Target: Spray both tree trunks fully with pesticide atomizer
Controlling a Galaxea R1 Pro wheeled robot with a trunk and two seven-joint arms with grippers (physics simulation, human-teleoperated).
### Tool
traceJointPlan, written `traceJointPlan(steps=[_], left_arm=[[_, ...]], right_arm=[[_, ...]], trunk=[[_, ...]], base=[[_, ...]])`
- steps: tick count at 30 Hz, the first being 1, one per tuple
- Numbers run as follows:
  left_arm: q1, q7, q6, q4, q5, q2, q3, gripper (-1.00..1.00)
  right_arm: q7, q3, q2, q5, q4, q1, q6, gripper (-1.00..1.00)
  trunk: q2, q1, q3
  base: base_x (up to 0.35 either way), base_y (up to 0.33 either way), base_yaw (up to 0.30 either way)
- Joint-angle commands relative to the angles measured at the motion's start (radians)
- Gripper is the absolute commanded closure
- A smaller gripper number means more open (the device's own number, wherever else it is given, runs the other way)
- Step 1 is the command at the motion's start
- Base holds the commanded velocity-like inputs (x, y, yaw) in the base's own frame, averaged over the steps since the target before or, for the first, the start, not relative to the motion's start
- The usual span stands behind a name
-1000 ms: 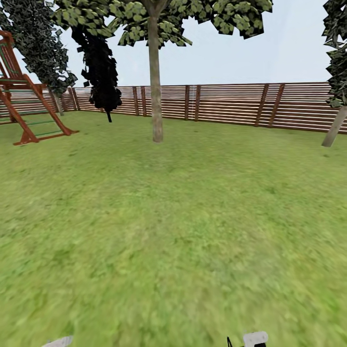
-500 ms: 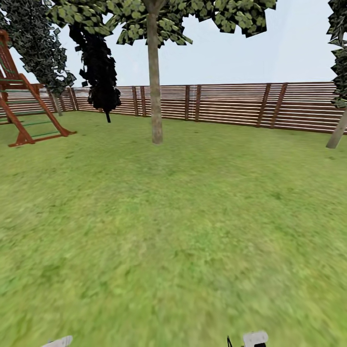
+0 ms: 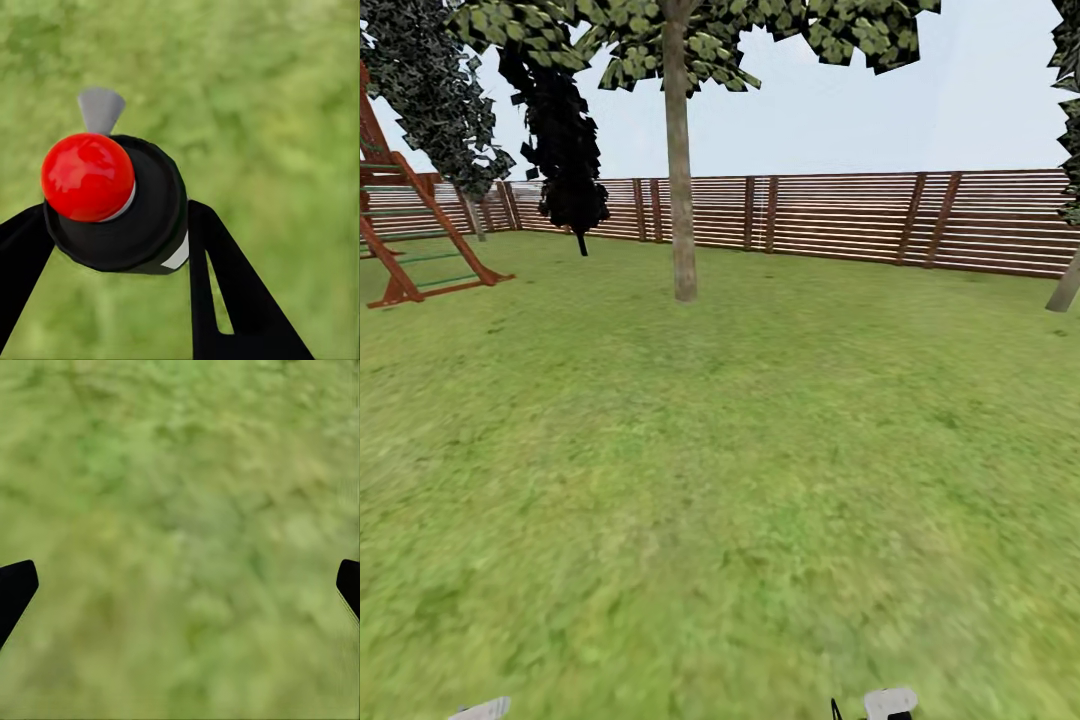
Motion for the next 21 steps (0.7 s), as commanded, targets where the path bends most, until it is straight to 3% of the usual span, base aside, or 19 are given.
traceJointPlan(steps=[1,21], left_arm=[[-0.001,0.000,-0.003,0.001,0.005,0.000,-0.005,1.00],[-0.001,0.001,-0.003,0.001,0.004,0.000,-0.005,1.00]], right_arm=[[-0.011,0.006,0.000,0.009,0.001,-0.001,0.000,-1.00],[-0.011,0.006,0.000,0.009,0.001,-0.001,0.000,-1.00]], trunk=[[0.000,0.000,-0.001],[0.000,0.000,-0.001]], base=[[0.339,0.000,0.000],[0.339,0.000,0.000]])
